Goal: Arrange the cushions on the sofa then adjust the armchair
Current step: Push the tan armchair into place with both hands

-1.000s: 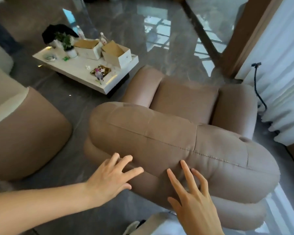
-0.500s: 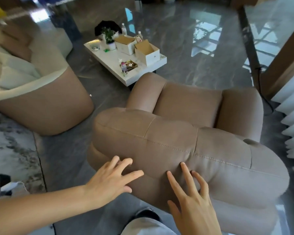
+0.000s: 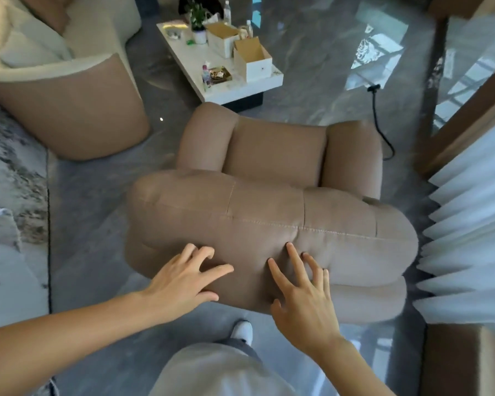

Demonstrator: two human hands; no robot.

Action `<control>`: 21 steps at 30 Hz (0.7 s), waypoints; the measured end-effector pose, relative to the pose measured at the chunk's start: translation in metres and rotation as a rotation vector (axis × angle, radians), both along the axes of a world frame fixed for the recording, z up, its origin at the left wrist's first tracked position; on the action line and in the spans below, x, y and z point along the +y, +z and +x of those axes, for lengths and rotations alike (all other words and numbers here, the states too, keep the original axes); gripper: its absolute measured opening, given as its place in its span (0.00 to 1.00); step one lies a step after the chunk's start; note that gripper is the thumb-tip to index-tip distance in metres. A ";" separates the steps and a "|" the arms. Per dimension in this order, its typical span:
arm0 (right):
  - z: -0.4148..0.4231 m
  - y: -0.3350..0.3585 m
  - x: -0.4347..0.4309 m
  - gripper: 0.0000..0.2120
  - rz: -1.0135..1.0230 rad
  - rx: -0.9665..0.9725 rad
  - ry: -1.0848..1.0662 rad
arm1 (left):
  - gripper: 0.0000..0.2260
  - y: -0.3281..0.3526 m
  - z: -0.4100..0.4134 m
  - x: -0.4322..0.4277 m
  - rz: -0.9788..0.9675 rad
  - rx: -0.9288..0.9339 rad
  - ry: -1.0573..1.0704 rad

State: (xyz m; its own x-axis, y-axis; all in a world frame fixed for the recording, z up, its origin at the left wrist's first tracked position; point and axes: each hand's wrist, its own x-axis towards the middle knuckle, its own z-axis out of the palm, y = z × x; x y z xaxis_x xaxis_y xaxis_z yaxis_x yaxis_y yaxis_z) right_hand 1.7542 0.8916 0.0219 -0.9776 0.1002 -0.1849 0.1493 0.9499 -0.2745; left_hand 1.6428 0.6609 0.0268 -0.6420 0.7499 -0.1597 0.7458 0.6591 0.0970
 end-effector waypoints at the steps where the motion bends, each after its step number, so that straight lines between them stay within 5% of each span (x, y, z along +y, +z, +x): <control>1: 0.008 -0.002 0.013 0.33 0.003 -0.024 0.004 | 0.28 -0.003 0.011 0.011 0.019 -0.004 0.000; 8: 0.030 -0.008 0.108 0.34 0.024 -0.055 0.006 | 0.26 -0.006 0.047 0.101 0.078 0.053 -0.063; 21: 0.026 -0.003 0.291 0.34 0.022 -0.048 0.218 | 0.31 -0.023 0.129 0.264 0.067 0.239 0.291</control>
